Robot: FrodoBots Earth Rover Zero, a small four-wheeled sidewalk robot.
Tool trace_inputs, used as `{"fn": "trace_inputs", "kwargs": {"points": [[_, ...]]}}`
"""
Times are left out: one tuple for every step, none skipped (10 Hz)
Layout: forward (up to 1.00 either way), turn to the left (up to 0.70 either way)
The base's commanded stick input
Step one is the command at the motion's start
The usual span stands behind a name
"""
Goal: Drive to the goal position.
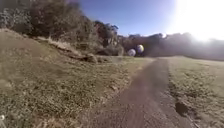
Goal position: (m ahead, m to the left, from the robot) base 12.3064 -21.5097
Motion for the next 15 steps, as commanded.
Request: {"fn": "trace_inputs", "kwargs": {"points": [[0.60,-0.15],[0.60,-0.15],[0.60,-0.15],[0.60,-0.15],[0.60,-0.15],[0.60,-0.15],[0.60,-0.15],[0.60,-0.15],[0.60,-0.15],[0.60,-0.15],[0.60,-0.15],[0.33,-0.27],[0.06,-0.39],[0.00,0.00],[0.00,0.00]]}}
